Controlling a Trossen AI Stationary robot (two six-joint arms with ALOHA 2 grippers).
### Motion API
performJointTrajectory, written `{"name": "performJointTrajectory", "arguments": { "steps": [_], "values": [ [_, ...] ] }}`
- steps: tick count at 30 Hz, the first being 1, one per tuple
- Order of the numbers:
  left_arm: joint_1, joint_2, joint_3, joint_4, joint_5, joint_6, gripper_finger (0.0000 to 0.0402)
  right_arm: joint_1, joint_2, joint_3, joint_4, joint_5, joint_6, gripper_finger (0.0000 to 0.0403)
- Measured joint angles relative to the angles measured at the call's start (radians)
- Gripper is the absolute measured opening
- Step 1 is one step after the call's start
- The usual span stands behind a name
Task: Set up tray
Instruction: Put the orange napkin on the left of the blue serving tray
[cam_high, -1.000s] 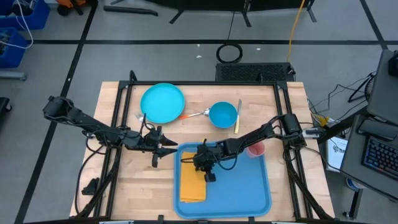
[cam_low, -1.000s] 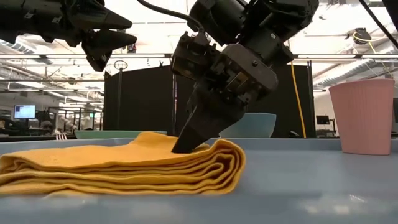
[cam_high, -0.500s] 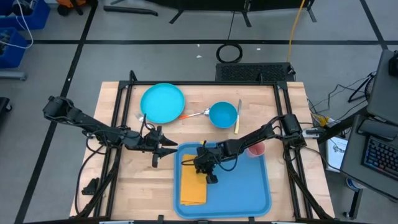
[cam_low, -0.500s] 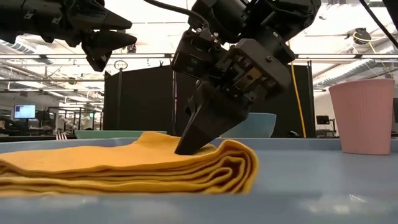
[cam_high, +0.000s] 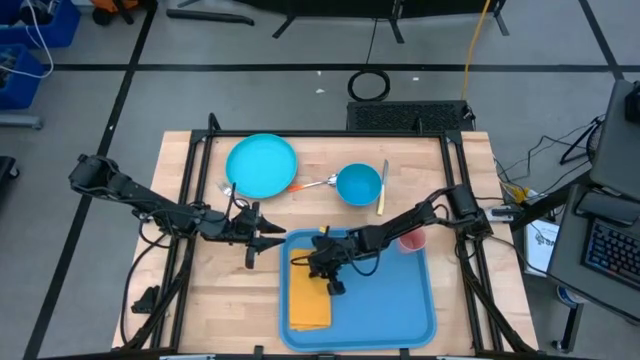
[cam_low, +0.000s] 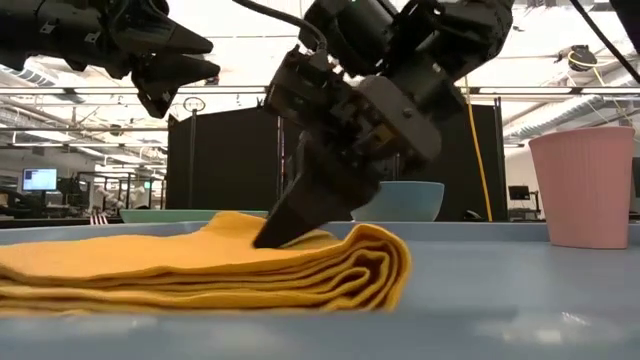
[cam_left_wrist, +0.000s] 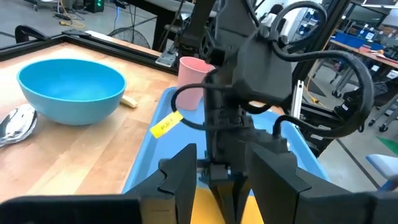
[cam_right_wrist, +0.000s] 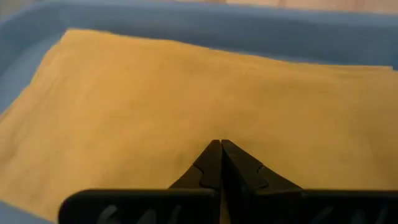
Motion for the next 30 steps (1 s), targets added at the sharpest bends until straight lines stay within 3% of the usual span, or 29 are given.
{"name": "performJointTrajectory", "arguments": {
  "steps": [5, 25, 30],
  "values": [
    [0.000, 0.000, 0.000, 0.000, 0.000, -0.001, 0.0143, 0.000, 0.033, 0.002, 0.061, -0.019, 0.006, 0.0000],
    [0.000, 0.000, 0.000, -0.015, 0.000, -0.007, 0.0143, 0.008, 0.016, 0.009, 0.030, 0.007, 0.026, 0.0000],
    [0.000, 0.000, 0.000, -0.019, 0.000, -0.010, 0.0143, 0.014, 0.016, 0.009, 0.052, 0.002, 0.022, 0.0017]
  ]
}}
